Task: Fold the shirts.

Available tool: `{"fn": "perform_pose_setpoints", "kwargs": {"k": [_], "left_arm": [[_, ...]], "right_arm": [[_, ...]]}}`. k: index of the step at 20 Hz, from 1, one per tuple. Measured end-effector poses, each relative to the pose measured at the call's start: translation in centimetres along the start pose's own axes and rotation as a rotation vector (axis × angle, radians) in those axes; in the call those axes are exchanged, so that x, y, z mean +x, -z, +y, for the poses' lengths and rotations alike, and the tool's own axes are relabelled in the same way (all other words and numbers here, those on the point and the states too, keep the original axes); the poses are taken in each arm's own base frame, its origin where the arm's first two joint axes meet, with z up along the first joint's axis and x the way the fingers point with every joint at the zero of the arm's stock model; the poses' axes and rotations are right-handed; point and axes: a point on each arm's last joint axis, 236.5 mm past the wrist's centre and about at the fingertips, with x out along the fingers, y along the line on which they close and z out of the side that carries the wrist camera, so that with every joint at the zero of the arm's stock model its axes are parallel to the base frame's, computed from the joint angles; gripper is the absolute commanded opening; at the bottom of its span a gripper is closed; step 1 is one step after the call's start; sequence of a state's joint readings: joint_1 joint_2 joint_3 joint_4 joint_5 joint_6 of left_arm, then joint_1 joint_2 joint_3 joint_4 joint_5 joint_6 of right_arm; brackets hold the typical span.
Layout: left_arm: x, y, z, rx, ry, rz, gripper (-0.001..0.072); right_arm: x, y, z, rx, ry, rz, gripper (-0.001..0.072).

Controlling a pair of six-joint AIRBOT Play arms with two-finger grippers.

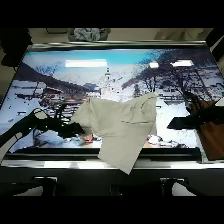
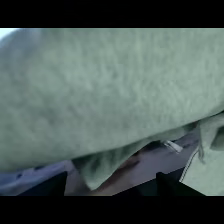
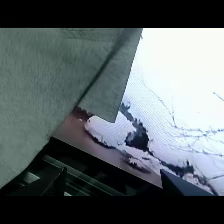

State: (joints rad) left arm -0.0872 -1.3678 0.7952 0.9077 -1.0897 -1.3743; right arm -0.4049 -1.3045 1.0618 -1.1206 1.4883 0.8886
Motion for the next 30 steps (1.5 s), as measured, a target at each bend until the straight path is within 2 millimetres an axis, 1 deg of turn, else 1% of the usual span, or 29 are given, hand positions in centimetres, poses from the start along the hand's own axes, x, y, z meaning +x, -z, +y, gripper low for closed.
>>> {"fn": "perform_pose_setpoints", "kwargs": {"k": [2, 3, 4, 5, 6, 9, 11, 13, 14, 16, 17, 18, 19, 20, 22, 23, 24, 25, 26, 27, 28, 29, 30], "left_arm": [[1.0, -0.4, -0.3, -0.02, -0.007, -0.026, 0.0472], [1.3, -0.8, -0.4, -0.026, -0.011, -0.045, 0.0348], [1.7, -1.3, -0.5, -0.029, -0.015, -0.069, 0.0184], [1.9, -1.5, -0.4, -0.029, -0.022, -0.082, 0.0093], [2.1, -1.8, -0.6, -0.031, -0.022, -0.095, 0.0043], [2.2, -2.0, -0.9, -0.036, -0.018, -0.109, 0.0043], [2.1, -2.1, -1.0, -0.026, -0.02, -0.119, 0.0043], [1.8, -2.2, -1.1, -0.01, -0.026, -0.129, 0.0043], [1.5, -2.3, -1.2, -0.008, -0.025, -0.136, 0.0043], [1.1, -2.4, -1.8, 0.0, -0.013, -0.149, 0.0043], [1.0, -2.4, -1.9, 0.003, -0.011, -0.151, 0.0043], [0.8, -2.5, -2.1, 0.006, -0.008, -0.158, 0.0043], [0.7, -2.6, -2.2, 0.011, -0.007, -0.162, 0.0043], [0.6, -2.6, -2.3, 0.015, -0.005, -0.164, 0.0043], [-0.1, -3.0, -2.7, 0.029, 0.003, -0.173, 0.0041], [-0.8, -3.4, -3.0, 0.049, 0.006, -0.185, 0.0041], [-2.1, -4.1, -3.4, 0.079, 0.006, -0.21, 0.0041], [-3.9, -4.9, -4.0, 0.115, 0.0, -0.244, 0.0041], [-6.5, -6.2, -4.7, 0.164, -0.015, -0.305, 0.004], [-9.8, -7.6, -5.7, 0.21, -0.027, -0.387, 0.0041], [-14.0, -8.9, -6.9, 0.259, -0.043, -0.486, 0.0041], [-18.6, -9.9, -8.3, 0.299, -0.055, -0.595, 0.0041], [-24.3, -10.5, -10.1, 0.332, -0.061, -0.73, 0.0041]], "right_arm": [[0.8, 0.6, 0.4, 0.003, -0.014, 0.017, 0.0686], [1.5, 1.1, 0.9, -0.002, -0.024, 0.033, 0.0702], [2.4, 1.4, 1.7, -0.011, -0.039, 0.047, 0.0702], [3.3, 1.6, 2.3, -0.02, -0.047, 0.057, 0.0702], [4.4, 1.9, 3.0, -0.029, -0.054, 0.069, 0.0701], [7.1, 2.1, 5.0, -0.037, -0.086, 0.068, 0.0689], [8.7, 1.8, 6.4, -0.025, -0.113, 0.046, 0.0679], [10.1, 1.6, 7.3, -0.006, -0.127, 0.029, 0.0673], [10.9, 1.7, 7.6, 0.013, -0.132, 0.031, 0.064], [12.0, 1.7, 8.1, 0.047, -0.142, 0.034, 0.0632], [12.5, 1.7, 8.6, 0.062, -0.154, 0.036, 0.0593], [13.0, 1.6, 9.1, 0.075, -0.169, 0.038, 0.0475], [13.5, 1.5, 9.4, 0.088, -0.174, 0.04, 0.0245], [14.0, 1.4, 9.3, 0.093, -0.163, 0.036, 0.0054], [14.2, 0.3, 9.3, 0.11, -0.159, 0.005, 0.005], [13.8, -0.5, 9.2, 0.091, -0.153, -0.018, 0.005], [12.7, -1.7, 9.3, 0.058, -0.151, -0.055, 0.005], [11.0, -3.4, 9.3, 0.013, -0.141, -0.11, 0.005], [8.3, -5.4, 9.5, -0.05, -0.124, -0.184, 0.005], [4.9, -7.7, 9.7, -0.114, -0.094, -0.277, 0.005], [0.1, -10.4, 10.1, -0.182, -0.044, -0.402, 0.005], [-5.1, -12.6, 10.5, -0.243, 0.021, -0.533, 0.005], [-11.8, -14.4, 11.4, -0.308, 0.105, -0.69, 0.005]]}}
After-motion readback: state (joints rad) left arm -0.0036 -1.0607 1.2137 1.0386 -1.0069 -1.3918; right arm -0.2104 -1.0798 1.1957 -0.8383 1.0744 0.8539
